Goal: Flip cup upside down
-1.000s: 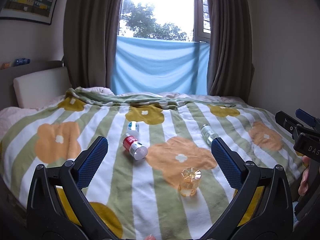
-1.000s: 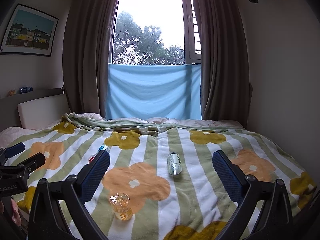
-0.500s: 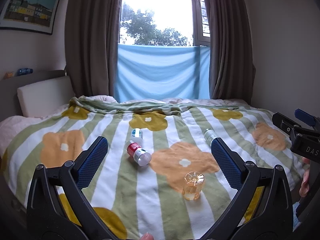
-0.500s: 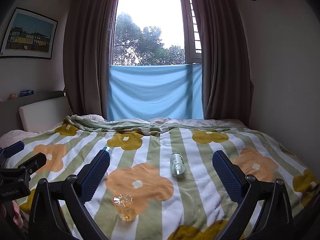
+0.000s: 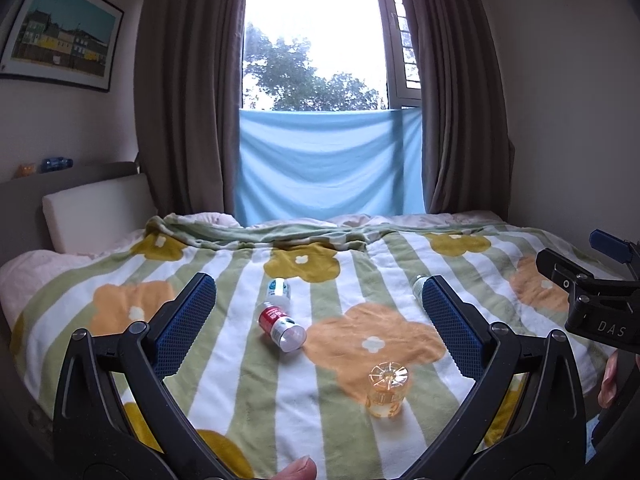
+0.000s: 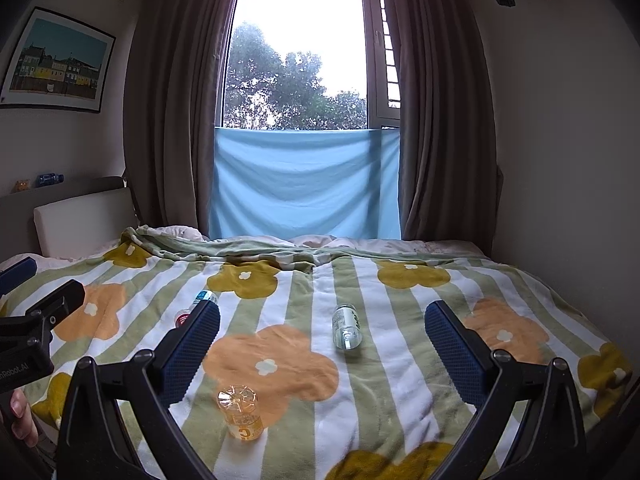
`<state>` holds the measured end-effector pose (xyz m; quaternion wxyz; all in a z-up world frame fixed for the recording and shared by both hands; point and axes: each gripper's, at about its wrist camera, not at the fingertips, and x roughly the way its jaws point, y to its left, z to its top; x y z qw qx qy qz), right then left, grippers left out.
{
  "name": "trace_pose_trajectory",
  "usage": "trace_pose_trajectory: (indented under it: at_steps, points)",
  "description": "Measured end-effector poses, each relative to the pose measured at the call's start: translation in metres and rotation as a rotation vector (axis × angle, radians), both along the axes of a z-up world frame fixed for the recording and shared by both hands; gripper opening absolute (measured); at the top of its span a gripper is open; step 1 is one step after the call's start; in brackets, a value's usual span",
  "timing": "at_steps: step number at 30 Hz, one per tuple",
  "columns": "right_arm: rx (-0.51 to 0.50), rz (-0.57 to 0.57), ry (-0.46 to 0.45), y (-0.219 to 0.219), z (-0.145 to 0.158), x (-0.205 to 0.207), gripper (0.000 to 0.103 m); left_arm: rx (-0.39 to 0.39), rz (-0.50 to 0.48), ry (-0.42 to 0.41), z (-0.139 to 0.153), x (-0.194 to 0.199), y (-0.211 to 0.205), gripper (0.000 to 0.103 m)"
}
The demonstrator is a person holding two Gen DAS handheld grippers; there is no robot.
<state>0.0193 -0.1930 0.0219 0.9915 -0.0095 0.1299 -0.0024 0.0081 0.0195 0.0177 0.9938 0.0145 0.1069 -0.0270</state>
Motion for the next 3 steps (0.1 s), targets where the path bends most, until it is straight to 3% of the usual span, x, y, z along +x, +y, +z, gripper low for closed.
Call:
trace_pose_trajectory:
  at_steps: [3]
  points:
    - [0.005, 0.002, 0.001, -0.0022, 0.0001, 0.0025, 0.102, -0.023, -0.013, -0.018, 0.0013, -0.0014, -0.0009, 0.103]
